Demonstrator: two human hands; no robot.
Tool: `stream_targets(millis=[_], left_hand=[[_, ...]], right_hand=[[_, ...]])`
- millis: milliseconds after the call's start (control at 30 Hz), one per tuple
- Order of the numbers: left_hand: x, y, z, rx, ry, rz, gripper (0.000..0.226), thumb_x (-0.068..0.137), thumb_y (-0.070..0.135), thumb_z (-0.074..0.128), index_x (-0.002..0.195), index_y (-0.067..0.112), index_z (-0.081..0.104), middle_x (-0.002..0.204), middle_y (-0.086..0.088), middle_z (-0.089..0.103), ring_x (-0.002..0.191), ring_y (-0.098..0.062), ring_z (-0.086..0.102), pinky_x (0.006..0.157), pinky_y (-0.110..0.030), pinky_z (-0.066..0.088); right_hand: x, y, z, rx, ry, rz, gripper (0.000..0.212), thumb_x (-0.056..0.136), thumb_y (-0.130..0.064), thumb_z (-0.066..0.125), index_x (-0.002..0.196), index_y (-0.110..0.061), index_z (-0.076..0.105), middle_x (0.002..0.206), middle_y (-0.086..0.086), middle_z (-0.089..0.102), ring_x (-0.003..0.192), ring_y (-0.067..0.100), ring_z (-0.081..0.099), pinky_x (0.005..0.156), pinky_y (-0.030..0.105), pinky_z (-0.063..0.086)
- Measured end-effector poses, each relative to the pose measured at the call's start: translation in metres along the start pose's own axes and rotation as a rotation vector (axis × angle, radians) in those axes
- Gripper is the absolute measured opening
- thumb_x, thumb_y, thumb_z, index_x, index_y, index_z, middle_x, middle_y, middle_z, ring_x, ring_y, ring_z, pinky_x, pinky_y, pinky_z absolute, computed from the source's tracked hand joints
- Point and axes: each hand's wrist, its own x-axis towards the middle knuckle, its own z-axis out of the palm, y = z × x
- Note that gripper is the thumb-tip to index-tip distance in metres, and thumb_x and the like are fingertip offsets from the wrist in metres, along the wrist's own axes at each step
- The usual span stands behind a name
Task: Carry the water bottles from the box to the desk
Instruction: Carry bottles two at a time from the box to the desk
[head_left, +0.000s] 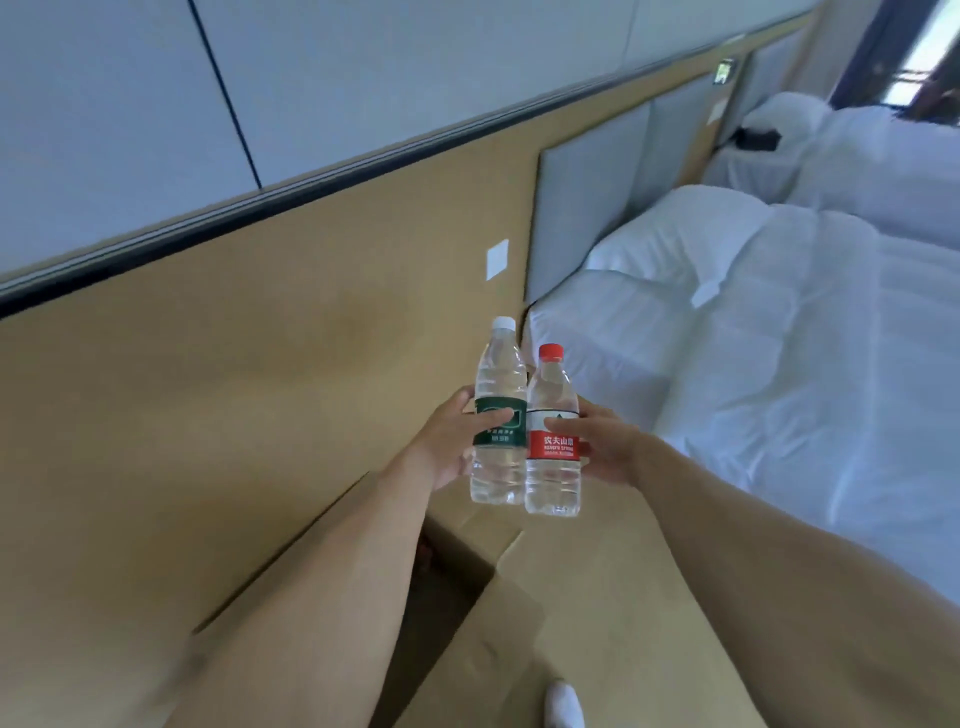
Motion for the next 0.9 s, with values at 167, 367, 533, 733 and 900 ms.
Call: stream_targets(millis=[167, 367, 533, 733, 900], left_hand=[[0.014, -0.016, 0.087, 0.114, -0.228, -0.084, 0.048, 0.08, 0.014, 0.076, 0.124, 0.018, 0.06, 0.109, -0.012, 0.075, 0.099, -0.035, 0.074, 0.082, -0.059, 0.059], [0.015, -0.054, 0.216, 0.305, -0.495, -0.169, 0.04, 0.089, 0.004, 0.07, 0.126, 0.015, 0.057, 0.116, -0.014, 0.071, 0.099, -0.037, 0.073, 0.073, -0.057, 0.061], [-0.003, -0.098, 0.333, 0.39, -0.72, -0.243, 0.047, 0.085, 0.004, 0.078, 0.125, 0.016, 0.057, 0.12, -0.021, 0.069, 0.098, -0.043, 0.072, 0.069, -0.068, 0.057], [-0.056, -0.162, 0.478, 0.493, -0.879, -0.226, 0.063, 0.079, 0.007, 0.085, 0.132, 0.019, 0.055, 0.123, -0.02, 0.067, 0.103, -0.04, 0.072, 0.077, -0.069, 0.056], [-0.105, -0.214, 0.584, 0.566, -1.003, -0.189, 0.056, 0.077, 0.013, 0.086, 0.126, 0.023, 0.06, 0.114, -0.014, 0.072, 0.101, -0.033, 0.073, 0.08, -0.063, 0.059]], right_hand=[[-0.075, 0.022, -0.069, 0.099, 0.2, -0.039, 0.032, 0.091, -0.003, 0.064, 0.122, -0.007, 0.062, 0.094, 0.012, 0.074, 0.081, 0.025, 0.071, 0.077, 0.043, 0.058], [-0.178, 0.07, -0.156, 0.229, 0.466, -0.02, 0.037, 0.089, -0.002, 0.066, 0.125, -0.005, 0.061, 0.106, 0.018, 0.069, 0.094, 0.031, 0.066, 0.085, 0.049, 0.056], [-0.277, 0.122, -0.219, 0.326, 0.664, -0.058, 0.036, 0.084, -0.006, 0.074, 0.119, -0.008, 0.064, 0.102, 0.014, 0.075, 0.089, 0.026, 0.072, 0.078, 0.047, 0.059], [-0.412, 0.183, -0.283, 0.444, 0.888, -0.101, 0.028, 0.084, -0.007, 0.074, 0.111, -0.007, 0.067, 0.091, 0.011, 0.076, 0.082, 0.024, 0.073, 0.072, 0.043, 0.058], [-0.512, 0.226, -0.322, 0.534, 1.076, -0.155, 0.036, 0.085, -0.01, 0.074, 0.119, -0.005, 0.064, 0.096, 0.012, 0.074, 0.086, 0.025, 0.071, 0.072, 0.043, 0.058]])
